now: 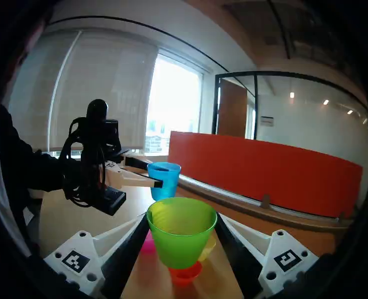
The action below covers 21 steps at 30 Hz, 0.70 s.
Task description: Pour water
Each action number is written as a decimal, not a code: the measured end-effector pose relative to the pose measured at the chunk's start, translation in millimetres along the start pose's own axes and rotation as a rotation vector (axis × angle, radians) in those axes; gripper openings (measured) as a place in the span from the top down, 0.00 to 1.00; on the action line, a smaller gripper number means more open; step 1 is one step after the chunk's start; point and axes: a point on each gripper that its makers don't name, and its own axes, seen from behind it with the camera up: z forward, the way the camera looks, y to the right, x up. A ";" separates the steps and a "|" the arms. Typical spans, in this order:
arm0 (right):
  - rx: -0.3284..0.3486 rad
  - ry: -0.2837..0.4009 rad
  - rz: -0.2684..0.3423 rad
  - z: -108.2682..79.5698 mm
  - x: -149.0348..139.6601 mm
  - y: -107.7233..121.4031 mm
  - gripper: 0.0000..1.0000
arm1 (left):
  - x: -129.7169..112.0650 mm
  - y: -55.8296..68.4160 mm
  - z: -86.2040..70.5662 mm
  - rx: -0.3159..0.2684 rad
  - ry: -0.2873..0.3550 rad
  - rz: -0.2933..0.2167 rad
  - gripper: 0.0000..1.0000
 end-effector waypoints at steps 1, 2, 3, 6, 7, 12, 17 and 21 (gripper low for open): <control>0.004 0.001 0.000 1.5 0.2 -0.8 0.07 | 0.2 -1.4 -2.4 0.004 0.000 0.001 0.17; 0.008 0.002 0.000 3.3 0.3 -1.7 0.07 | 0.3 -2.9 -5.1 0.010 -0.001 0.002 0.17; 0.013 0.003 0.000 4.8 0.6 -2.7 0.07 | 0.6 -4.3 -7.5 0.014 -0.001 0.003 0.17; 0.027 0.004 0.001 9.6 1.1 -6.0 0.07 | 1.4 -8.7 -15.1 0.029 -0.001 0.006 0.17; 0.032 0.005 0.000 11.1 1.1 -7.3 0.07 | 1.8 -10.3 -17.6 0.033 0.000 0.007 0.17; 0.059 0.003 0.001 18.8 0.2 -14.3 0.07 | 4.6 -16.4 -28.8 0.049 0.003 0.010 0.17; 0.087 -0.003 0.001 26.4 -3.6 -21.7 0.07 | 7.5 -19.9 -38.8 0.064 0.009 0.030 0.17; 0.111 -0.006 0.002 31.9 -5.6 -27.7 0.07 | 8.8 -20.8 -46.0 0.073 0.010 0.048 0.16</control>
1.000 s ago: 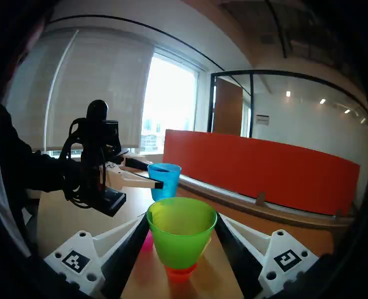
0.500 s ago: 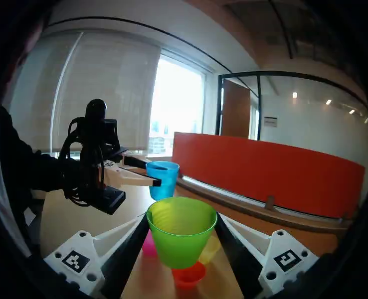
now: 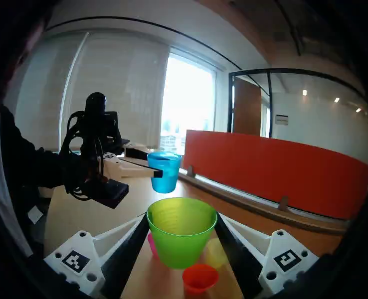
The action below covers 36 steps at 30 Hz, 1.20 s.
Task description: Pour water
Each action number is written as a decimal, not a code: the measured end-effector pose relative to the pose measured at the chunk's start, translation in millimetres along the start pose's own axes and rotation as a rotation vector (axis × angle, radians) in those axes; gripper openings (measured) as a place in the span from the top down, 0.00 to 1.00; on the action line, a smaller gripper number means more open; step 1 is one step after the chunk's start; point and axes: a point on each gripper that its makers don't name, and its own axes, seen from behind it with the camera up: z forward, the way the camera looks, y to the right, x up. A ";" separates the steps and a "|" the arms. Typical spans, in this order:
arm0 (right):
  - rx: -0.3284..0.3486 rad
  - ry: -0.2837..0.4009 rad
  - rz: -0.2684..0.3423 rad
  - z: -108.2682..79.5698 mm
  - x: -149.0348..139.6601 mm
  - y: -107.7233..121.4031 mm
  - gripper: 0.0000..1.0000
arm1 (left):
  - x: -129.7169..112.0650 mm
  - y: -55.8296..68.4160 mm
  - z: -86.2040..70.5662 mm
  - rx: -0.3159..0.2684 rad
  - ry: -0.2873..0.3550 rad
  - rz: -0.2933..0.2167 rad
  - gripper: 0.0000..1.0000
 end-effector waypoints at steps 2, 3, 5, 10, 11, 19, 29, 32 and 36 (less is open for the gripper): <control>0.010 0.000 0.000 3.0 -0.8 -2.6 0.07 | 1.0 -0.3 -4.1 0.002 0.002 0.010 0.16; 0.015 -0.001 0.000 4.2 -1.2 -3.7 0.07 | 1.7 -0.5 -5.8 0.004 0.003 0.015 0.16; 0.025 -0.002 0.000 6.8 -2.2 -6.1 0.07 | 3.2 -0.9 -9.1 0.007 0.007 0.024 0.17; 0.045 -0.004 -0.001 12.5 -3.8 -11.3 0.07 | 8.5 -2.3 -15.6 0.017 0.022 0.041 0.17; 0.049 -0.004 -0.001 13.6 -4.3 -12.5 0.07 | 9.8 -2.5 -17.1 0.018 0.026 0.048 0.17; 0.082 -0.005 0.003 20.4 -8.5 -19.1 0.07 | 20.1 0.2 -28.2 0.028 0.046 0.127 0.17; 0.120 -0.004 0.007 27.9 -12.8 -26.3 0.07 | 34.5 5.3 -41.4 0.044 0.081 0.214 0.17; 0.130 -0.006 0.007 29.6 -13.7 -29.1 0.07 | 37.5 5.0 -44.3 0.051 0.090 0.232 0.17; 0.146 -0.007 0.008 32.0 -14.6 -34.0 0.07 | 40.8 5.1 -47.4 0.055 0.097 0.247 0.17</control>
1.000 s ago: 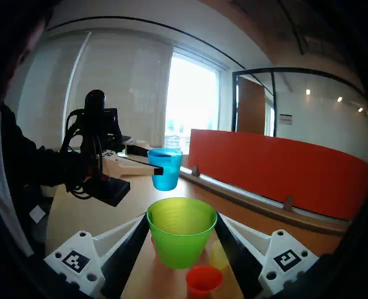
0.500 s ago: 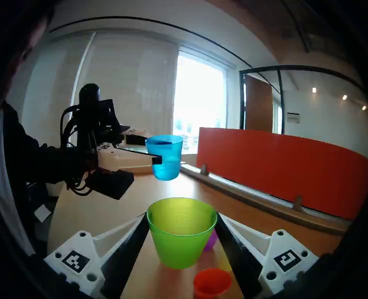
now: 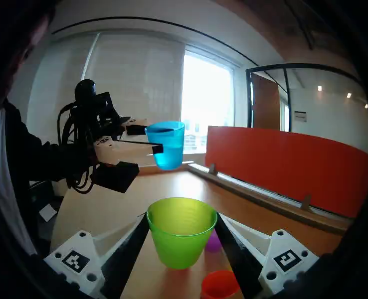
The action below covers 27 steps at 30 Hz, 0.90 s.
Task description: Pour water
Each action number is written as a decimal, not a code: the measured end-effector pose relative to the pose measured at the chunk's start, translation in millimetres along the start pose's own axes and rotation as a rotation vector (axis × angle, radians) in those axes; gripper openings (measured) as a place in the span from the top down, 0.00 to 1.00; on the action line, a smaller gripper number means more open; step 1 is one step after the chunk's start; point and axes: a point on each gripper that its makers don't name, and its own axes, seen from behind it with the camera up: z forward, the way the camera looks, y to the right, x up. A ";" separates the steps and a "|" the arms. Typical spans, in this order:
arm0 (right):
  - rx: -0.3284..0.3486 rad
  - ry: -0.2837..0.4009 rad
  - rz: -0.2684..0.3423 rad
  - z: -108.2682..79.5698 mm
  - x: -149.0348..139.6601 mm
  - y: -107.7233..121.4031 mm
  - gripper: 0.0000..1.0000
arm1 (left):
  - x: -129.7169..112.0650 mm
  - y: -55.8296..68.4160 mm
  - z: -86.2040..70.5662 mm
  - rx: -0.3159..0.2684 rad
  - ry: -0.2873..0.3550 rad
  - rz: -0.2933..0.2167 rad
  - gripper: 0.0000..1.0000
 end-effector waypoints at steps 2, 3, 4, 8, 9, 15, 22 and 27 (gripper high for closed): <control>0.007 -0.001 0.000 1.9 -0.6 -2.0 0.07 | 2.7 0.2 -2.2 0.001 0.006 0.009 0.17; 0.011 -0.002 0.001 2.9 -0.9 -2.9 0.07 | 3.6 0.4 -3.2 0.001 0.009 0.015 0.17; 0.014 -0.002 0.001 4.1 -1.2 -3.8 0.07 | 4.4 0.7 -4.1 0.001 0.011 0.021 0.17; 0.028 -0.002 0.004 9.4 -1.8 -7.7 0.07 | 6.0 1.4 -7.7 0.003 0.018 0.052 0.17; 0.032 -0.001 0.004 10.4 -2.0 -8.9 0.07 | 6.3 1.7 -8.4 0.003 0.019 0.059 0.17; 0.056 -0.002 0.005 17.1 -4.8 -16.6 0.07 | 9.9 4.3 -13.5 -0.002 0.029 0.094 0.17; 0.083 -0.005 0.010 25.9 -8.1 -26.0 0.07 | 13.2 5.0 -20.1 -0.006 0.038 0.138 0.17; 0.100 -0.003 0.010 32.0 -9.4 -31.6 0.07 | 14.7 5.3 -23.0 -0.010 0.039 0.176 0.17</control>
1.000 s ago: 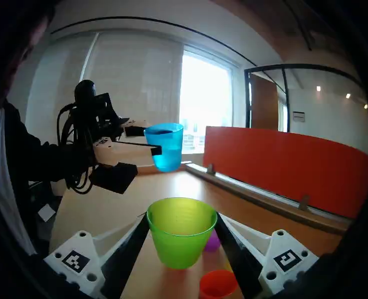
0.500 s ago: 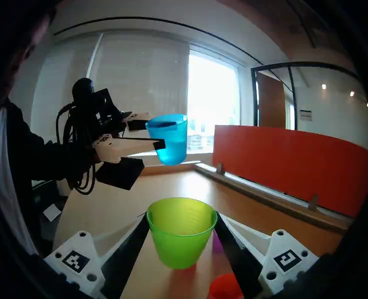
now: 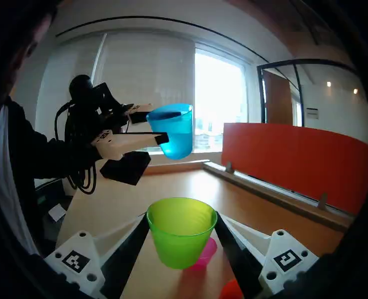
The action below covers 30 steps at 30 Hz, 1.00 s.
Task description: Pour water
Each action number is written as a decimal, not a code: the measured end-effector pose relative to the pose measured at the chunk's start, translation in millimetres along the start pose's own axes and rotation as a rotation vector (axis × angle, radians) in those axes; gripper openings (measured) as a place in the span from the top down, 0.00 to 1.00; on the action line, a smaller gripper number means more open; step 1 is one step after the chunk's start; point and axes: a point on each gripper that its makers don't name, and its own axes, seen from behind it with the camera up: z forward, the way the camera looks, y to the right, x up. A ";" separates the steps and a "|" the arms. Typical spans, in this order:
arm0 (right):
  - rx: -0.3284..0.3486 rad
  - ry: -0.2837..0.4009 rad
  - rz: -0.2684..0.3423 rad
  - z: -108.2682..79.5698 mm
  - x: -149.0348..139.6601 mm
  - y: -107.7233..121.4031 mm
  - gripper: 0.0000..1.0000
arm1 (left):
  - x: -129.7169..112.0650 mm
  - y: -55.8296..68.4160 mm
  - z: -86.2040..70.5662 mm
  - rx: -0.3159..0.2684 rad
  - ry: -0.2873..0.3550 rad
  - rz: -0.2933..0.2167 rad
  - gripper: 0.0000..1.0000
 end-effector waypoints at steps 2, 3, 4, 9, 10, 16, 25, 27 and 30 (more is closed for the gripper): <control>0.008 0.001 0.000 2.3 -0.3 -2.6 0.07 | 1.8 0.3 -1.3 -0.002 0.006 0.014 0.17; 0.012 0.000 0.001 3.5 -0.6 -3.6 0.07 | 2.2 0.3 -1.7 -0.003 0.007 0.022 0.17; 0.016 0.000 0.002 4.8 -0.9 -4.7 0.07 | 2.4 0.3 -2.1 -0.003 0.008 0.029 0.17; 0.033 0.003 0.004 11.6 -1.8 -8.7 0.07 | 1.9 0.4 -3.8 -0.002 0.005 0.067 0.17; 0.036 0.004 0.005 12.8 -1.5 -9.5 0.07 | 1.7 0.7 -4.2 -0.002 0.004 0.074 0.17; 0.054 0.007 0.008 20.2 -0.4 -14.0 0.07 | 3.0 1.4 -5.8 -0.001 0.006 0.113 0.17; 0.074 0.010 0.010 27.2 -0.3 -20.9 0.07 | 8.1 2.2 -6.1 -0.005 0.012 0.168 0.17; 0.080 0.010 0.011 28.6 0.2 -22.8 0.07 | 9.4 2.7 -6.2 -0.006 0.015 0.177 0.17; 0.088 0.010 0.010 30.6 0.8 -25.9 0.07 | 10.7 3.1 -6.9 -0.008 0.016 0.194 0.17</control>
